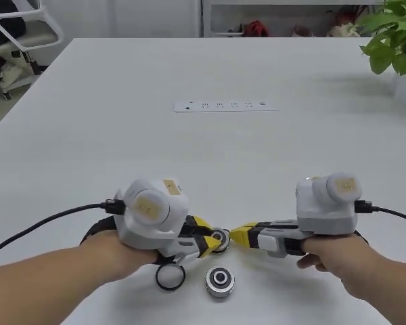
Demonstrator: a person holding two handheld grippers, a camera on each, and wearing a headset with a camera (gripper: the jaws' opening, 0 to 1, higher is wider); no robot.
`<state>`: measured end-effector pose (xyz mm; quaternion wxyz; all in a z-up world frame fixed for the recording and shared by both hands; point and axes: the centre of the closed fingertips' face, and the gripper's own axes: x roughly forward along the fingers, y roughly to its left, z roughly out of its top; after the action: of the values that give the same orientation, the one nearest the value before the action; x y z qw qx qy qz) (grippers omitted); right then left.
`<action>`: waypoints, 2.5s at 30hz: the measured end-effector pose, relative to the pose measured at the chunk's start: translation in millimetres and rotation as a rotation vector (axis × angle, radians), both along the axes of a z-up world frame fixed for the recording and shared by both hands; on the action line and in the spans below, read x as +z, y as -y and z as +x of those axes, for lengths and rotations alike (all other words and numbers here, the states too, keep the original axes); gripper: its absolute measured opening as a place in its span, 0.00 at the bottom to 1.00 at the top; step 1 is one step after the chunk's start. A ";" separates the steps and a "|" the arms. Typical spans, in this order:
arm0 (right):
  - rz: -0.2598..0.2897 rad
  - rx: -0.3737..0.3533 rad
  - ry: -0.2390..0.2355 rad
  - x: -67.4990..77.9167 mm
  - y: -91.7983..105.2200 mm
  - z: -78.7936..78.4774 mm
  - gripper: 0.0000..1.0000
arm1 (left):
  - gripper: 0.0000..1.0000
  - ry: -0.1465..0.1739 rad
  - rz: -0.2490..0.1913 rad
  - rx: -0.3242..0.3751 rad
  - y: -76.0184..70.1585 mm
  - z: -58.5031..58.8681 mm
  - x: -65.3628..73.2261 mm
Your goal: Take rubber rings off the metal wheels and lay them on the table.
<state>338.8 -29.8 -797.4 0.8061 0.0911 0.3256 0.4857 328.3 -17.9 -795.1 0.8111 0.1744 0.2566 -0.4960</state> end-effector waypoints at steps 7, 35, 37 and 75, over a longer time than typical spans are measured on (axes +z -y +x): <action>-0.005 0.011 0.005 4.1 -2.2 -2.5 0.00 | 0.12 0.008 0.015 -0.005 0.3 0.4 -0.3; 0.004 0.048 0.054 19.1 -11.2 -4.7 0.00 | 0.12 0.013 0.020 0.012 0.4 1.2 0.6; 0.004 0.034 0.048 18.0 -9.0 -3.7 0.00 | 0.12 0.014 0.022 0.012 0.4 1.3 0.6; -0.055 0.047 0.021 14.7 -6.0 -8.5 0.00 | 0.36 0.062 -0.044 -0.085 -3.5 -19.2 37.9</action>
<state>330.3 -23.8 -782.7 0.8001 0.0560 0.3325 0.4961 309.1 -14.5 -757.1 0.8005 0.1825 0.2123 -0.5300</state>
